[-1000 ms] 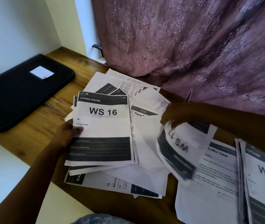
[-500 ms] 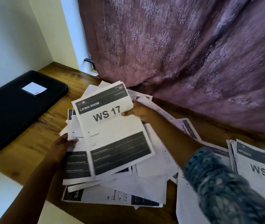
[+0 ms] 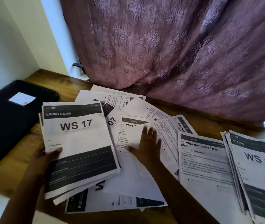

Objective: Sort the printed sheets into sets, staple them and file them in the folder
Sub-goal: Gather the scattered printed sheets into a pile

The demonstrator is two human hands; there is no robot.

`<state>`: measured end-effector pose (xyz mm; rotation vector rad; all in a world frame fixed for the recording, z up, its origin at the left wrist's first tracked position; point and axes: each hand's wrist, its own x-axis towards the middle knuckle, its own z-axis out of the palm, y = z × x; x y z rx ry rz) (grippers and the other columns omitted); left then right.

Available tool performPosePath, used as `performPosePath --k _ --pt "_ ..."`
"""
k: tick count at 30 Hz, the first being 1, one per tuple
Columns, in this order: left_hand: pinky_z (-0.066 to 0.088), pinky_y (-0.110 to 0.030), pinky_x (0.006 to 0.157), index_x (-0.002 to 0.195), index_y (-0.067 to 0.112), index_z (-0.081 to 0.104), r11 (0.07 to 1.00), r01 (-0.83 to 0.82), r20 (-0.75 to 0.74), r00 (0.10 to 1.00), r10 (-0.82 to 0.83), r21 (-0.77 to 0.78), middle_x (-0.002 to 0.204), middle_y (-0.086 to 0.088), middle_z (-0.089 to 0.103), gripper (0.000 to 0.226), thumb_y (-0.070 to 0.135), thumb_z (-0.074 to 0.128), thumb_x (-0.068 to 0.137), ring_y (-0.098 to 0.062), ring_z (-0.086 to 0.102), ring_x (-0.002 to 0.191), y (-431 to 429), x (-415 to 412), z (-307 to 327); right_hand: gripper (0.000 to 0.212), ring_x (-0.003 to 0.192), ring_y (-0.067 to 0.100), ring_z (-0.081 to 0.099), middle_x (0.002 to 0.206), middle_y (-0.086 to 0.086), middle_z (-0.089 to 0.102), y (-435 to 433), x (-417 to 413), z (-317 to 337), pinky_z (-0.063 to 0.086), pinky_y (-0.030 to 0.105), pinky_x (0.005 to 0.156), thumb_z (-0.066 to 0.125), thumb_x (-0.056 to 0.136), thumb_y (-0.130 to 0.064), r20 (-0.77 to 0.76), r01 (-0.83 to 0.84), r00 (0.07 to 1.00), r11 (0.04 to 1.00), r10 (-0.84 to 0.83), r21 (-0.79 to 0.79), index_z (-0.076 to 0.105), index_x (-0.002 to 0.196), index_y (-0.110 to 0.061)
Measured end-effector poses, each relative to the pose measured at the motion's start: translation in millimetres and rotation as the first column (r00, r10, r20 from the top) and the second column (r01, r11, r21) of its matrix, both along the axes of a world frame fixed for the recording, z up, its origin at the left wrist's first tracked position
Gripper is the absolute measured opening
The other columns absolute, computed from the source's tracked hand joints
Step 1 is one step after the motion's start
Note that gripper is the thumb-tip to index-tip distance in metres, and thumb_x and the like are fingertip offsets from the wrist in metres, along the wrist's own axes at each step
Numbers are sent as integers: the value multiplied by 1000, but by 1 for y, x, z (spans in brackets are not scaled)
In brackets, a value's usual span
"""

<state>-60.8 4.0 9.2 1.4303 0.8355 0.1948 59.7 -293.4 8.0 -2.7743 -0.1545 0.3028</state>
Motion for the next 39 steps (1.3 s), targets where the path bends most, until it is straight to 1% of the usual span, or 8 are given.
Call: performPosePath --k 9,14,17,22,26,28,31,39 --pt "55 -48 72 111 7 63 981 188 -25 982 -190 -55 99 -20 70 28 2 64 84 -42 67 88 -2 1 11 33 103 21 64 114 6 68 -3 -8 -4 48 34 92 56 93 -26 306 35 951 998 -50 54 57 125 -16" --pt "54 -50 81 104 13 66 969 226 -49 972 -232 -103 101 -16 71 28 -1 68 80 -38 66 95 -33 20 9 29 103 17 61 108 9 70 -14 -16 58 36 21 95 65 88 -19 532 -210 847 905 -21 370 67 116 -9" --pt "50 -47 90 102 15 67 960 262 -81 959 -270 -103 102 -10 70 15 10 63 88 -35 62 104 -49 32 12 35 117 1 48 124 0 63 -1 -32 73 21 22 108 61 89 -27 341 -449 888 742 309 498 63 122 -17" --pt "54 -39 85 115 17 66 871 382 93 924 -372 -308 111 -9 71 39 44 51 92 -23 69 97 -61 44 13 55 144 11 12 154 -8 26 31 -54 23 -6 42 114 57 90 -45 -147 -637 685 685 713 353 40 141 -29" --pt "46 -46 99 117 11 66 862 490 -39 871 -490 131 114 -4 69 62 23 82 59 -25 63 109 -49 52 -10 54 134 9 35 148 -6 40 -6 -48 20 26 32 114 59 90 -42 19 -214 971 830 239 515 44 139 -25" --pt "47 -44 96 116 8 66 873 460 -41 887 -460 164 114 -9 68 56 15 82 63 -30 61 110 -52 53 -11 57 132 19 40 147 3 41 -47 -37 12 35 34 109 56 91 -42 170 112 973 965 -154 237 40 140 -20" --pt "44 -31 88 116 2 63 885 428 73 892 -446 185 113 -11 66 47 -5 77 71 -27 60 105 -58 55 -10 80 140 37 22 155 19 17 -98 -35 -2 34 49 108 54 88 -49 79 476 879 862 -470 -176 16 148 -13" --pt "43 -33 92 114 3 64 894 440 99 889 -447 86 106 -8 69 50 -12 74 68 -24 62 101 -94 63 -11 18 92 23 65 100 8 67 -106 -34 15 48 28 70 48 93 -20 88 418 907 857 -412 -302 62 101 -11"
